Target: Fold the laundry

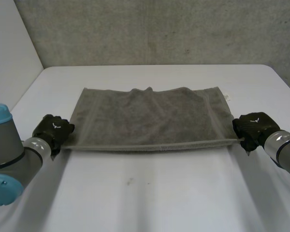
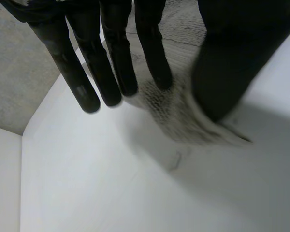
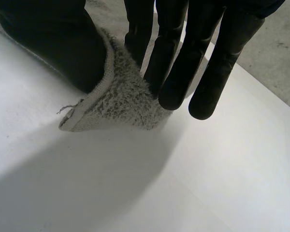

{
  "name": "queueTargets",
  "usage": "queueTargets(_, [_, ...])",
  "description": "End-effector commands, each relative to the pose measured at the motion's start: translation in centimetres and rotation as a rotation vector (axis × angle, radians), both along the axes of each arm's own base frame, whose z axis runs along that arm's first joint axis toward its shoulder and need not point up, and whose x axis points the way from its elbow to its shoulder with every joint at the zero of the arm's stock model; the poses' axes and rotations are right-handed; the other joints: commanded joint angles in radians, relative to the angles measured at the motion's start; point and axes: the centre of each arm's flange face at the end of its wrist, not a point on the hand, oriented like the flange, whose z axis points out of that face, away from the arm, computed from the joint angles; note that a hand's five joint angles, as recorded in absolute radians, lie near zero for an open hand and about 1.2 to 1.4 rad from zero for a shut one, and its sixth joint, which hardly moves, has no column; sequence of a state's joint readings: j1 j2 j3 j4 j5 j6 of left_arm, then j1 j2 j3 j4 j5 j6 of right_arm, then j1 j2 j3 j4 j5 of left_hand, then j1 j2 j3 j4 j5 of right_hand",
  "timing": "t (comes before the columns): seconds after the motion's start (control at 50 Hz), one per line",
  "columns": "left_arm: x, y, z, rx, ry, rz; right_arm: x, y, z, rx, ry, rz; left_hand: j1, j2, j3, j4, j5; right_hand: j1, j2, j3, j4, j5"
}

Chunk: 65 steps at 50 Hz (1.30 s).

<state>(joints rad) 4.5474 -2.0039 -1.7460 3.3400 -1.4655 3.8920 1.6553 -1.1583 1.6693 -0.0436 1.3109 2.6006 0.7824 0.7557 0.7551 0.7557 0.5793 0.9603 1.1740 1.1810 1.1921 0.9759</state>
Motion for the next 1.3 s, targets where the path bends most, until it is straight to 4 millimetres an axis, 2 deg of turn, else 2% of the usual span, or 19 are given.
queueTargets(0.02, [0.2,1.7,0.7,0.025,-0.005,-0.01,0.0,0.4,1.1,-0.021,0.051,0.025,0.614,0.641,0.641,0.641,0.642,0.436,0.222,0.215,0.204,0.246])
queueTargets(0.14, [0.6,4.1,1.9,0.094,-0.05,-0.026,-0.5,2.5,3.3,-0.01,0.21,0.107,0.614,0.641,0.641,0.641,0.642,0.436,0.222,0.215,0.204,0.246])
queueTargets(0.18, [1.6,6.9,3.0,0.207,-0.137,-0.053,-0.8,5.5,4.1,0.058,0.381,0.229,0.614,0.641,0.641,0.641,0.642,0.436,0.222,0.215,0.204,0.246])
queueTargets(0.24, [2.7,9.0,4.2,0.303,-0.209,-0.074,-2.0,7.7,4.5,0.146,0.539,0.353,0.614,0.641,0.641,0.641,0.642,0.436,0.222,0.215,0.204,0.246])
queueTargets(0.3, [2.8,9.0,5.0,0.286,-0.219,-0.081,-2.5,7.9,4.8,0.161,0.578,0.393,0.614,0.641,0.641,0.641,0.642,0.436,0.222,0.215,0.204,0.246])
queueTargets(0.42, [2.3,6.2,6.4,0.101,-0.196,-0.09,-3.1,5.2,6.0,0.068,0.55,0.3,0.614,0.641,0.641,0.641,0.642,0.436,0.222,0.215,0.204,0.246])
queueTargets(0.48, [1.8,3.9,5.5,0.046,-0.196,-0.089,-2.9,3.2,4.8,0.04,0.514,0.261,0.614,0.641,0.641,0.641,0.642,0.436,0.222,0.215,0.204,0.246])
queueTargets(0.56, [-0.1,0.7,4.5,-0.026,-0.183,-0.126,0.0,0.9,3.5,-0.068,0.501,0.29,0.614,0.641,0.641,0.641,0.642,0.436,0.222,0.215,0.204,0.246])
queueTargets(0.62, [-0.6,-0.5,3.9,-0.035,-0.169,-0.125,0.8,0.1,3.1,-0.099,0.503,0.287,0.614,0.641,0.641,0.641,0.642,0.436,0.222,0.215,0.204,0.246])
queueTargets(0.72, [-1.7,-5.1,1.9,-0.064,-0.116,-0.078,2.3,-4.4,1.1,-0.227,0.477,0.204,0.614,0.641,0.641,0.641,0.642,0.436,0.222,0.215,0.204,0.246])
queueTargets(0.94, [-4.3,-10.2,0.2,-0.13,-0.051,-0.064,5.3,-9.2,-2.1,-0.398,0.454,0.18,0.614,0.641,0.641,0.641,0.642,0.436,0.222,0.215,0.204,0.246])
queueTargets(1.02, [-5.0,-10.8,0.2,-0.152,-0.045,-0.067,5.7,-10.3,-2.6,-0.448,0.454,0.151,0.614,0.641,0.641,0.641,0.642,0.436,0.222,0.215,0.204,0.246])
queueTargets(1.04, [-5.2,-10.9,0.1,-0.154,-0.043,-0.065,5.7,-10.7,-2.7,-0.468,0.453,0.128,0.356,0.382,0.383,0.382,0.384,0.239,0.026,0.019,0.008,0.049])
queueTargets(1.06, [-5.2,-10.9,0.1,-0.154,-0.043,-0.065,5.7,-10.8,-2.7,-0.468,0.453,0.128,0.353,0.38,0.38,0.38,0.382,0.237,0.024,0.017,0.006,0.047])
queueTargets(1.08, [-5.2,-10.9,-0.1,-0.153,-0.045,-0.059,5.7,-11.0,-2.8,-0.477,0.457,0.102,-0.249,-0.222,-0.221,-0.222,-0.22,-0.472,-0.686,-0.693,-0.704,-0.662])
queueTargets(1.1, [-5.2,-10.9,-0.1,-0.152,-0.048,-0.053,5.6,-11.0,-2.8,-0.48,0.457,0.072,-0.608,-0.581,-0.581,-0.581,-0.579,-0.786,-0.999,-1.007,-1.018,-0.976])
queueTargets(1.22, [-5.1,-10.1,-0.1,-0.134,-0.051,-0.032,5.0,-10.3,-1.8,-0.442,0.384,-0.003,-0.608,-0.581,-0.581,-0.581,-0.579,-0.786,-0.999,-1.007,-1.018,-0.976])
queueTargets(1.26, [-5.0,-9.1,1.2,-0.133,-0.021,-0.026,4.4,-8.9,1.0,-0.435,0.266,-0.04,-0.608,-0.581,-0.581,-0.581,-0.579,-0.786,-0.999,-1.007,-1.018,-0.976])
queueTargets(1.3, [-4.8,-8.5,1.8,-0.13,0.003,-0.019,4.3,-8.1,2.1,-0.428,0.202,-0.043,-0.608,-0.581,-0.581,-0.581,-0.579,-0.786,-0.999,-1.007,-1.018,-0.976])
